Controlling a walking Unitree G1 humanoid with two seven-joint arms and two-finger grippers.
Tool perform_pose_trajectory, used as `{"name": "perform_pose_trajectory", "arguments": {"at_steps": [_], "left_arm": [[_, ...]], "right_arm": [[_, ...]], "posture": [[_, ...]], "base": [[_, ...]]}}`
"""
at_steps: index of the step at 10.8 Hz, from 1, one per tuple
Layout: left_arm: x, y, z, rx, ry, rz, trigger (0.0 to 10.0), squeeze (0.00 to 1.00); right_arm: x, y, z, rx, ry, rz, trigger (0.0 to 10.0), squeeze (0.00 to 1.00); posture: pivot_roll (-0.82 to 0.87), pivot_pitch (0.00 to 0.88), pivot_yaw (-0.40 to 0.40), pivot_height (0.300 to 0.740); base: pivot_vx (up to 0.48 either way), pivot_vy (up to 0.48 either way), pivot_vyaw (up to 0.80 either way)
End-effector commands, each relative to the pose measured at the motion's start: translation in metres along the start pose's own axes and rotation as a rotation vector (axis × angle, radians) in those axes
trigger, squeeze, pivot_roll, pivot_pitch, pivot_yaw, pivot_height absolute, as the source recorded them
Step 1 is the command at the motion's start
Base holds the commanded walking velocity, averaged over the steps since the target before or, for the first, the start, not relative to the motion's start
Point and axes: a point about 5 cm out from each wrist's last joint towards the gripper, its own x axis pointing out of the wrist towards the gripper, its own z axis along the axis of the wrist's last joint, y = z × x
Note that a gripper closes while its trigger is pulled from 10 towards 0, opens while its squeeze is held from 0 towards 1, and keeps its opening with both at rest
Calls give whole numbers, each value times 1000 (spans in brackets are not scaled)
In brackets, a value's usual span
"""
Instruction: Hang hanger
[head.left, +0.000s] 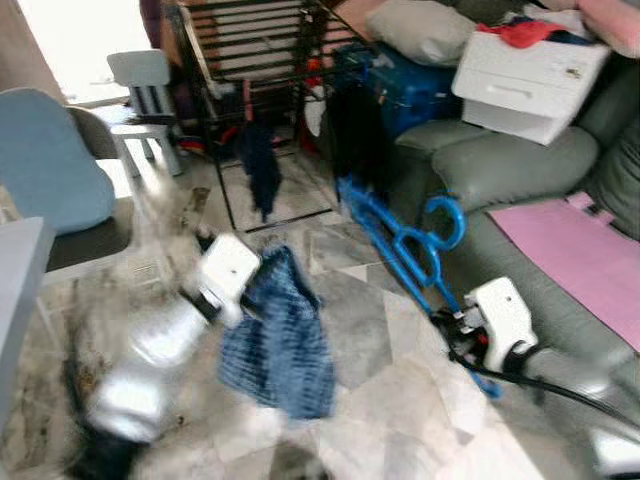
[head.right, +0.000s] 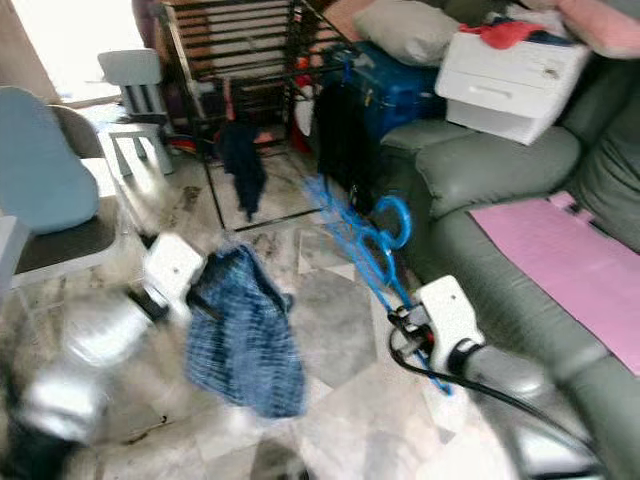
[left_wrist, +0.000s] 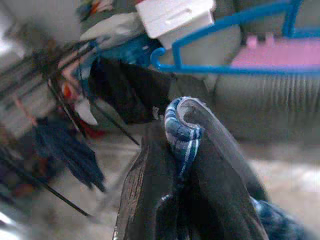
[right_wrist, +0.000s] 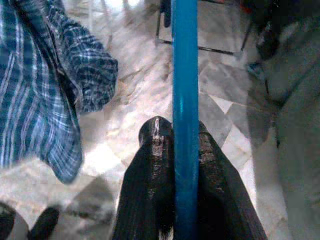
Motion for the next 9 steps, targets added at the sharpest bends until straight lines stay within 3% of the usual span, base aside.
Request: {"name": "perform_pose_trajectory", "arguments": {"at_steps": [1, 2, 4, 6, 8, 9], "left_arm": [[2, 2, 0, 56, 18, -29, 10000, 0], [2, 19, -7, 108, 96, 2, 10000, 0], [3, 29, -13, 119, 134, 0, 10000, 0], [2, 41, -20, 171, 183, 73, 10000, 0], [7, 46, -14, 151, 151, 107, 10000, 0], [7, 45, -13, 151, 149, 102, 10000, 0]], "right_arm": [[-3, 2, 13, -40, -50, 50, 10000, 0], [-14, -3, 18, -104, -25, 141, 10000, 0], [-35, -14, 23, -147, 44, 264, 10000, 0], [-52, -18, 20, -142, 120, 359, 10000, 0], [-61, -6, 10, -130, 192, 495, 10000, 0], [-60, -4, 9, -131, 199, 503, 10000, 0]], "posture": [[-157, 30, 51, 740], [-158, 39, 59, 740], [-155, 48, 66, 740], [-147, 44, 80, 740], [-144, 43, 85, 740], [-141, 42, 87, 740]], "base": [[0, 0, 0], [0, 0, 0], [0, 0, 0], [0, 0, 0], [0, 0, 0], [0, 0, 0]]}}
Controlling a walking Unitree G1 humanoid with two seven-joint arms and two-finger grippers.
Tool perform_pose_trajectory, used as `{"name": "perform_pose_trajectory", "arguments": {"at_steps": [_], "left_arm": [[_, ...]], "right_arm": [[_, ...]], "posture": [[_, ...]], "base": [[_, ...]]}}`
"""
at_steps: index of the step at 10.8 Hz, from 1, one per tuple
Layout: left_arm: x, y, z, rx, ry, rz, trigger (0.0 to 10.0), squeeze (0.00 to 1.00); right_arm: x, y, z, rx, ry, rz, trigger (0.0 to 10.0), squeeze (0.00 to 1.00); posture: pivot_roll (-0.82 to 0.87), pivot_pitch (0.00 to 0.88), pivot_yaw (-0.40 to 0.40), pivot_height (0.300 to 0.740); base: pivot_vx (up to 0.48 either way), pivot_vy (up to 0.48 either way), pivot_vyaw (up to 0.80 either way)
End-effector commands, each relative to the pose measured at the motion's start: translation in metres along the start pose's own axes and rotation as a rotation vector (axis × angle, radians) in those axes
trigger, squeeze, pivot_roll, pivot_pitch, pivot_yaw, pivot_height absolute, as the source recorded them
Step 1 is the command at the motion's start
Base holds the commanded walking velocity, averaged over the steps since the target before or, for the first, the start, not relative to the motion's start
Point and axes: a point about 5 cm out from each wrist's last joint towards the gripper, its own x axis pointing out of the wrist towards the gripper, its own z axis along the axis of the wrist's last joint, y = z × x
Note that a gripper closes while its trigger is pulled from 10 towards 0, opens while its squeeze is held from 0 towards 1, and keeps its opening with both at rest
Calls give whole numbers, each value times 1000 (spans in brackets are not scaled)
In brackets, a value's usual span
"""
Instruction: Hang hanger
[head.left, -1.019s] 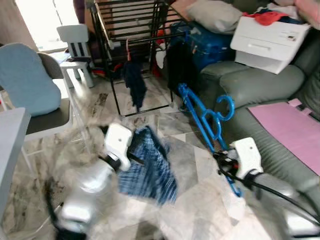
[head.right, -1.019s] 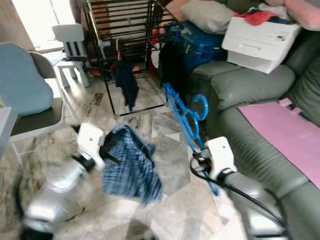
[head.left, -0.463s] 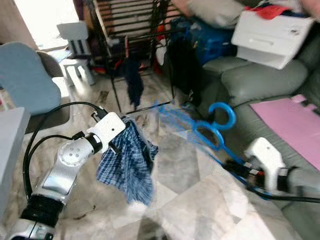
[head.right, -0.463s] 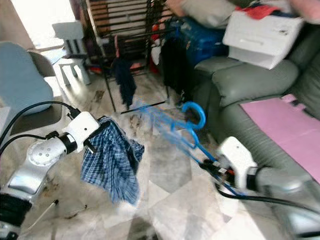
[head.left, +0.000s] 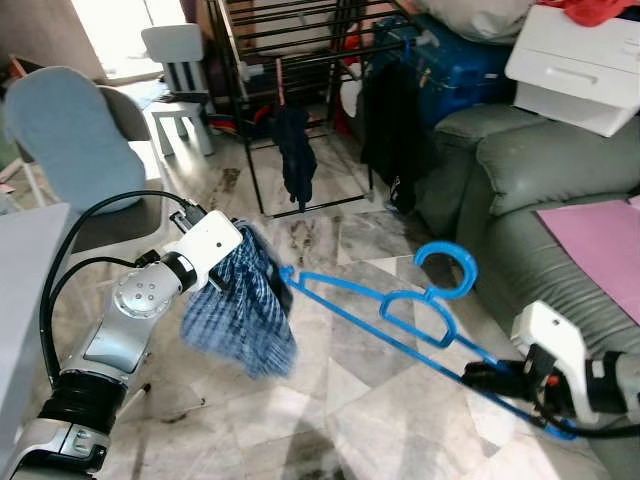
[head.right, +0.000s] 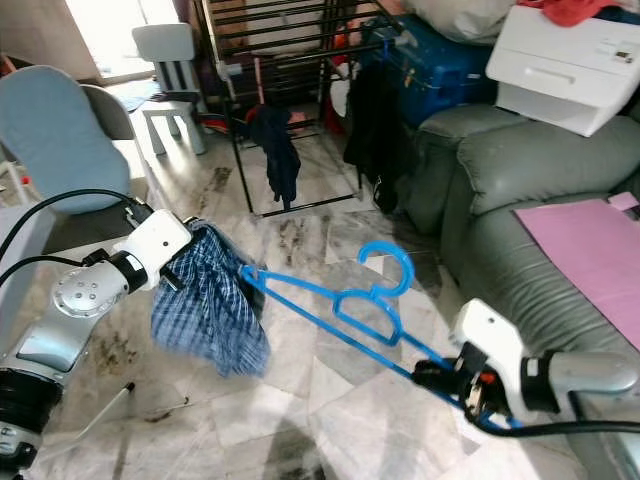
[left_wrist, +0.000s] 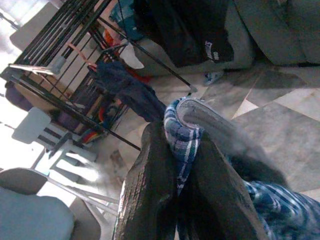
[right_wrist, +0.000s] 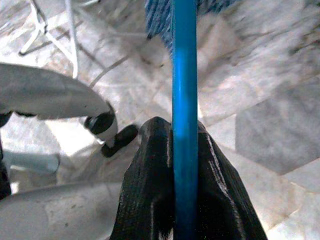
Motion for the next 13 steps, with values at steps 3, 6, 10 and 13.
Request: {"name": "perform_pose_trajectory", "arguments": {"at_steps": [3, 6, 10, 13], "left_arm": [[-4, -4, 15, 35, -89, -80, 10000, 0], [-13, -9, 14, 40, -108, -125, 10000, 0], [-17, -13, 24, 54, -180, -170, 10000, 0], [-22, -23, 28, 40, -215, -253, 10000, 0]], "right_arm": [[17, 4, -4, -63, 21, 5, 10000, 0], [22, -11, -5, -120, 33, -87, 10000, 0], [21, -22, -8, -166, 63, -140, 10000, 0], [25, -24, -9, -197, 65, -161, 10000, 0]], "posture": [[-129, 35, 83, 740], [-122, 33, 74, 740], [-124, 30, 76, 740], [-120, 35, 77, 740]], "base": [[0, 0, 0], [0, 0, 0], [0, 0, 0], [0, 0, 0]]}}
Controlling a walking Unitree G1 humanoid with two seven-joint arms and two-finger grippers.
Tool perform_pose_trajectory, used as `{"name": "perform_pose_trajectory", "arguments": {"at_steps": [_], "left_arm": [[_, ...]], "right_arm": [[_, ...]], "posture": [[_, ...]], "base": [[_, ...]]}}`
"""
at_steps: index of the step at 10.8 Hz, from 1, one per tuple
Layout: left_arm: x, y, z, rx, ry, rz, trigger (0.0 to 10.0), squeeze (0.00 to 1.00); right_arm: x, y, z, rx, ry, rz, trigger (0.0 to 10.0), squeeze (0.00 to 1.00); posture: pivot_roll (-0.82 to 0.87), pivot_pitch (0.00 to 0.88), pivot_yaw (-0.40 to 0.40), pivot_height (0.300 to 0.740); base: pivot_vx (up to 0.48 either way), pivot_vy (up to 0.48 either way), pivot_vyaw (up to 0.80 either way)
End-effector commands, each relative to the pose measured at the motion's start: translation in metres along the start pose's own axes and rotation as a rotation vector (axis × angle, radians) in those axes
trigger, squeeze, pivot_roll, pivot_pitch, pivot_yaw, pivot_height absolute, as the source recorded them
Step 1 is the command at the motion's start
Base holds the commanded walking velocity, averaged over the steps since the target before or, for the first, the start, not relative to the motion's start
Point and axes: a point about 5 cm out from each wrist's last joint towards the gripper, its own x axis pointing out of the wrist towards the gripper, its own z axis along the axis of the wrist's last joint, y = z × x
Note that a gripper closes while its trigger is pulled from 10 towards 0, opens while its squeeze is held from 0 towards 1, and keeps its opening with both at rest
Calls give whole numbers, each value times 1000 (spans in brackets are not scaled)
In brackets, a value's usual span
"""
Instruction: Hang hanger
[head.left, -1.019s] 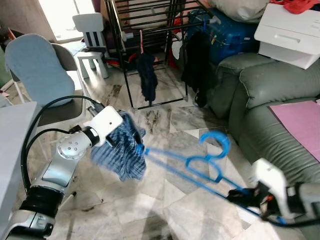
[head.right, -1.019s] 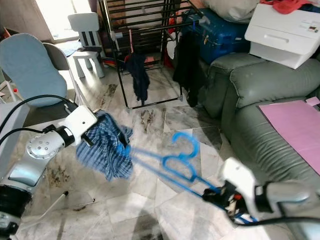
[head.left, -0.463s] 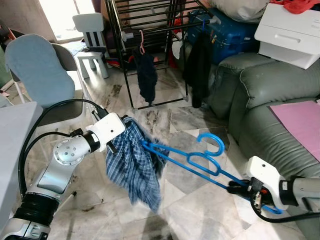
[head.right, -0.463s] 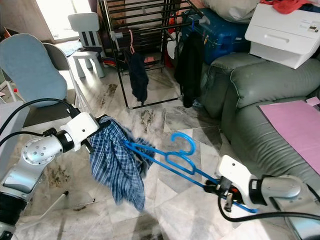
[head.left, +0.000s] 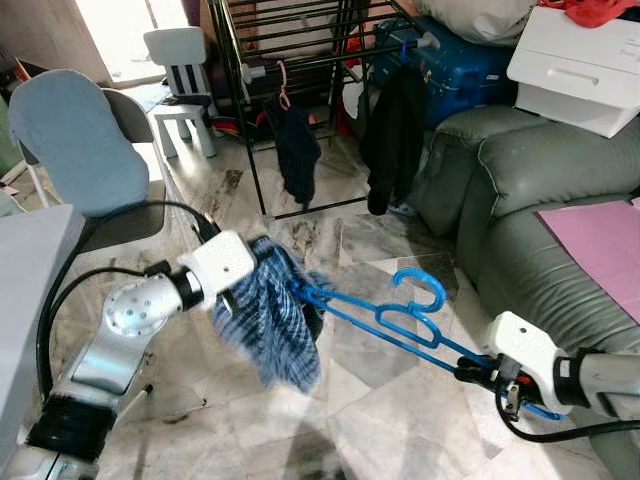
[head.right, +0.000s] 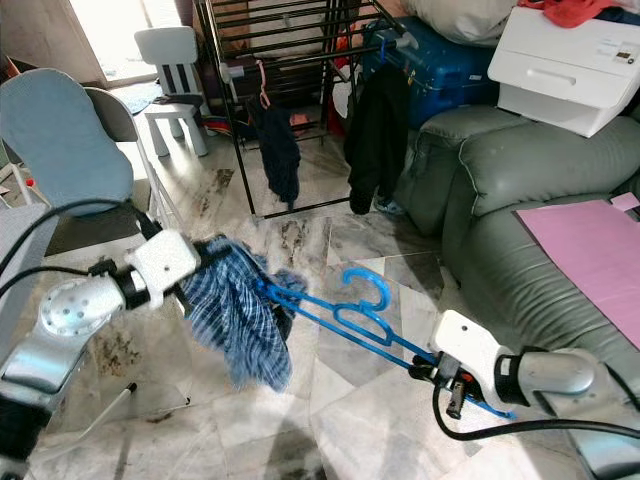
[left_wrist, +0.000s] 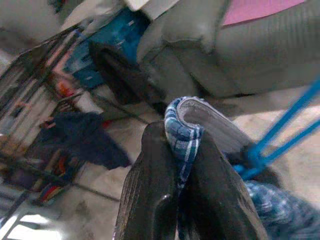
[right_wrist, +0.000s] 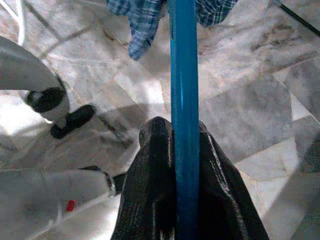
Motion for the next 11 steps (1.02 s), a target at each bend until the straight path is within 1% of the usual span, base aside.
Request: {"name": "perform_pose_trajectory", "arguments": {"at_steps": [1, 2, 4, 5, 6, 7, 8, 9, 10, 11], "left_arm": [[-1, -2, 8, 21, -24, -39, 10000, 0], [2, -8, 22, 20, -82, -77, 10000, 0], [1, -20, 29, 18, -105, -141, 10000, 0], [-2, -30, 31, -2, -109, -196, 10000, 0], [-3, -32, 29, 7, -96, -204, 10000, 0], [-3, -29, 31, -7, -107, -184, 10000, 0], [1, -34, 40, -21, -143, -182, 10000, 0], [3, -41, 44, -40, -161, -193, 10000, 0], [7, -53, 49, -67, -185, -206, 10000, 0], [13, -57, 55, -71, -218, -188, 10000, 0]], "right_arm": [[2, -5, 5, -43, -12, -31, 10000, 0], [5, -7, 8, -55, -22, -54, 10000, 0], [9, -11, 10, -76, -28, -89, 10000, 0], [12, -16, 11, -75, -33, -124, 10000, 0], [13, -16, 12, -71, -41, -127, 10000, 0], [14, -21, 11, -44, -38, -164, 10000, 0], [18, -32, 11, 41, -69, -265, 10000, 0], [21, -42, 13, 138, -113, -354, 10000, 0], [27, -58, 24, 337, -227, -485, 10000, 0], [34, -62, 33, 479, -300, -506, 10000, 0]], "posture": [[-118, 36, 73, 740], [-113, 37, 70, 740], [-109, 39, 69, 740], [-107, 39, 68, 740], [-107, 39, 67, 740], [-108, 40, 66, 740], [-108, 39, 64, 740], [-108, 39, 65, 740], [-109, 40, 64, 740], [-106, 38, 60, 740]], "base": [[0, 0, 0], [0, 0, 0], [0, 0, 0], [0, 0, 0], [0, 0, 0], [0, 0, 0], [0, 0, 0], [0, 0, 0], [0, 0, 0], [0, 0, 0]]}}
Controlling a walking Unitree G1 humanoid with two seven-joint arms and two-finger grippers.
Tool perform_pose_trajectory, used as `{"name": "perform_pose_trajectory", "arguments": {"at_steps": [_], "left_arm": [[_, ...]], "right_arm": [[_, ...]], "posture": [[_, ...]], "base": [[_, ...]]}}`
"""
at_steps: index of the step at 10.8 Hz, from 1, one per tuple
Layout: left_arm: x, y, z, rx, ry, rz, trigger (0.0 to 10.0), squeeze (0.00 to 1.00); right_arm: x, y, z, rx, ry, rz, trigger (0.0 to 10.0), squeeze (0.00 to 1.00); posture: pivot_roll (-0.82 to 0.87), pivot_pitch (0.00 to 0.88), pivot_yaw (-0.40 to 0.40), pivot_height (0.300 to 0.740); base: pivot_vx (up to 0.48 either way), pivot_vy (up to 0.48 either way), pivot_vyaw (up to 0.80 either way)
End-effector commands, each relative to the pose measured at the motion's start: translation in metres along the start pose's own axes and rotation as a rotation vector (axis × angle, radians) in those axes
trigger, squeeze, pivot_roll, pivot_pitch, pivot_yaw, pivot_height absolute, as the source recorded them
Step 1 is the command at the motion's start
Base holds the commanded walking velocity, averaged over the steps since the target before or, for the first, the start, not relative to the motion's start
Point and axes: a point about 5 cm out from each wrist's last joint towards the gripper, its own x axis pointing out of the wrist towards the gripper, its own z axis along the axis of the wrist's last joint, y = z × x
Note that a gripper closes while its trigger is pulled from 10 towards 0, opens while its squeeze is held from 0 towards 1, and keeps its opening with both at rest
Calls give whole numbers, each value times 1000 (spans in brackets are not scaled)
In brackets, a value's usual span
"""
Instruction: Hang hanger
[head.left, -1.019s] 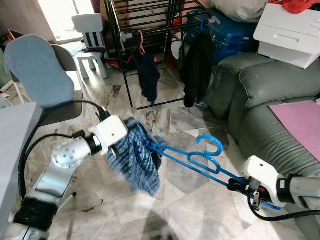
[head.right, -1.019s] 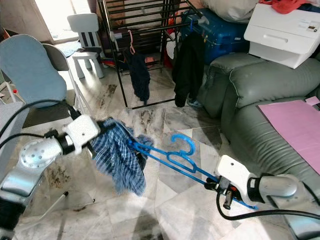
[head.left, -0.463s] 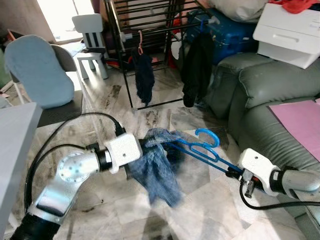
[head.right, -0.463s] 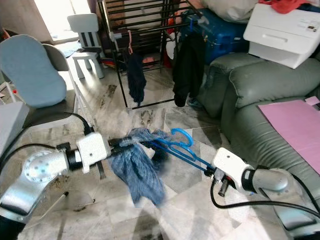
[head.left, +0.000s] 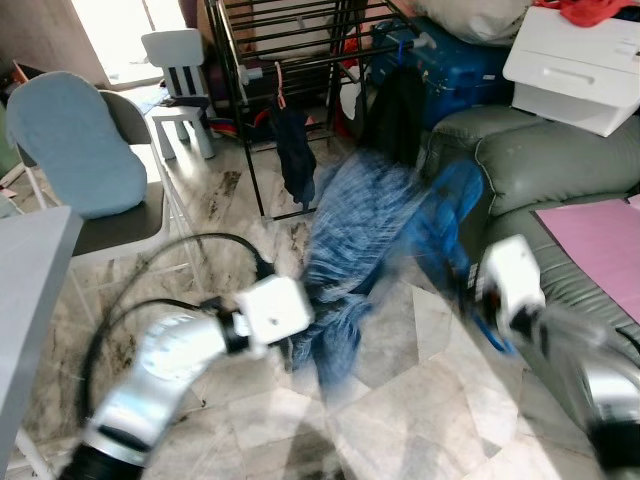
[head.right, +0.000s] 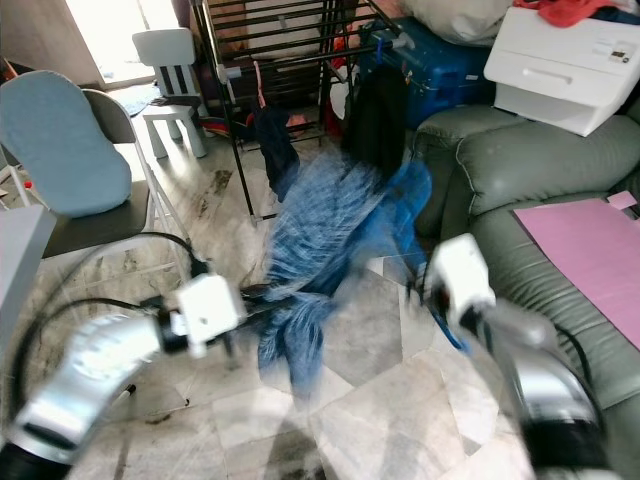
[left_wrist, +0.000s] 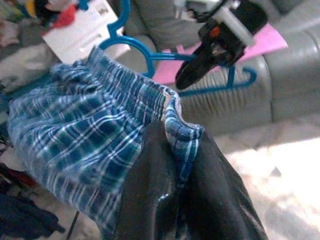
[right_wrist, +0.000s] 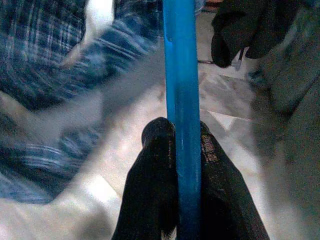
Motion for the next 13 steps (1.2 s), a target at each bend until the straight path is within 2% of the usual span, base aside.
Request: {"name": "perform_pose_trajectory", "arguments": {"at_steps": [1, 3, 4, 6, 7, 8, 9, 10, 12, 13], "left_arm": [[11, -3, 14, 20, -59, -9, 10000, 0], [26, -9, 23, 26, -115, -8, 10000, 0], [32, -12, 25, 9, -133, -20, 10000, 0], [35, -15, 25, -16, -134, -56, 10000, 0], [35, -17, 24, -24, -127, -78, 10000, 0], [33, -13, 20, 14, -98, -65, 10000, 0], [31, -6, 17, 58, -80, -22, 10000, 0], [30, 6, 14, 81, -47, 39, 10000, 0], [27, 14, 4, 147, 24, 78, 10000, 0], [27, 13, 3, 142, 22, 82, 10000, 0]], "right_arm": [[12, 13, 4, 141, -13, 24, 10000, 0], [32, 43, 16, 330, -52, 85, 10000, 0], [43, 62, 25, 485, -66, 104, 10000, 0], [53, 71, 43, 723, -141, 94, 10000, 0], [54, 68, 53, 688, -195, 68, 10000, 0], [51, 67, 57, 384, -197, 72, 10000, 0], [47, 85, 42, 129, -80, 203, 10000, 0], [41, 90, 20, 14, 20, 248, 10000, 0], [32, 90, 14, -50, -22, 276, 10000, 0], [33, 83, 23, -55, -113, 198, 10000, 0]], "posture": [[-105, 35, 57, 740], [-104, 31, 54, 740], [-110, 29, 51, 740], [-112, 30, 46, 740], [-112, 30, 42, 740], [-113, 32, 36, 740], [-113, 33, 34, 740], [-114, 34, 31, 740], [-120, 37, 35, 740], [-126, 37, 39, 740]], "base": [[0, 0, 0], [0, 0, 0], [0, 0, 0], [0, 0, 0], [0, 0, 0], [0, 0, 0], [0, 0, 0], [0, 0, 0], [0, 0, 0], [0, 0, 0]]}}
